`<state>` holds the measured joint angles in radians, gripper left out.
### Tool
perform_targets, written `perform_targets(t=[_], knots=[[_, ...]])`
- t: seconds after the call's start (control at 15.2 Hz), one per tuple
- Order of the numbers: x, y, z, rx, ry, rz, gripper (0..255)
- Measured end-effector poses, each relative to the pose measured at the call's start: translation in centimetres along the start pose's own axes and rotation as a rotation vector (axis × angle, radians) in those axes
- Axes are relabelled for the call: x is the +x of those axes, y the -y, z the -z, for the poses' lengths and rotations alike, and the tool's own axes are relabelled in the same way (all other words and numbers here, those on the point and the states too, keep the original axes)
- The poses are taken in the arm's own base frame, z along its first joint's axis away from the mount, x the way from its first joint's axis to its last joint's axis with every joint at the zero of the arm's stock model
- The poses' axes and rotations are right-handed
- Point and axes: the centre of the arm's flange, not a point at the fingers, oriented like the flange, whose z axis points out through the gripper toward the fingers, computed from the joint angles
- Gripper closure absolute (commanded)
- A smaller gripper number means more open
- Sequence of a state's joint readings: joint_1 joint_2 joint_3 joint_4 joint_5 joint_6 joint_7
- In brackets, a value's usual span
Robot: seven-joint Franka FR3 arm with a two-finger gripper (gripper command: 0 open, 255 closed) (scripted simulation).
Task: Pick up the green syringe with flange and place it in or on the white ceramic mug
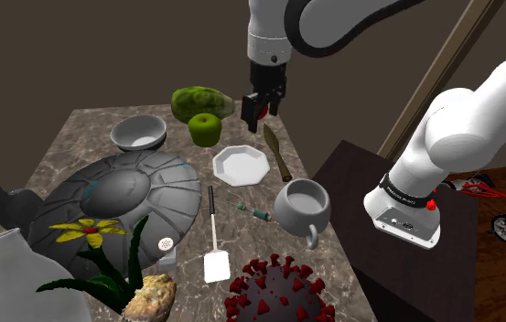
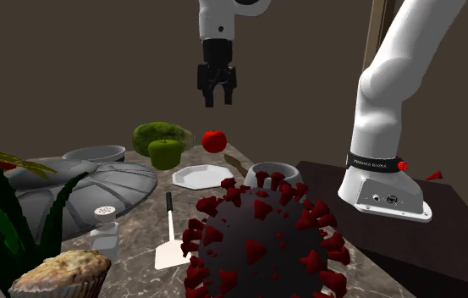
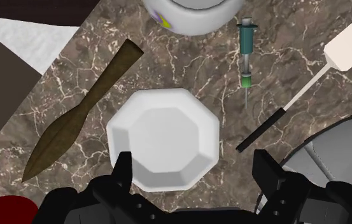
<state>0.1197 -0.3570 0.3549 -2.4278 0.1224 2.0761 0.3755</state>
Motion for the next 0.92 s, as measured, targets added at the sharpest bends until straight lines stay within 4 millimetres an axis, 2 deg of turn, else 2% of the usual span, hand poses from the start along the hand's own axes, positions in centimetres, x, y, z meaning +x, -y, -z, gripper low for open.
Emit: perform_targets(t=[0.2,0.66,0.92], knots=[[0.6,3.0,-2.4,0.003,-0.001,0.0,0],[3.9,10.6,-6.9,0.014,-0.003,-0.002,0],[4.1,11.4,-9.0,0.016,-0.004,-0.003,0]])
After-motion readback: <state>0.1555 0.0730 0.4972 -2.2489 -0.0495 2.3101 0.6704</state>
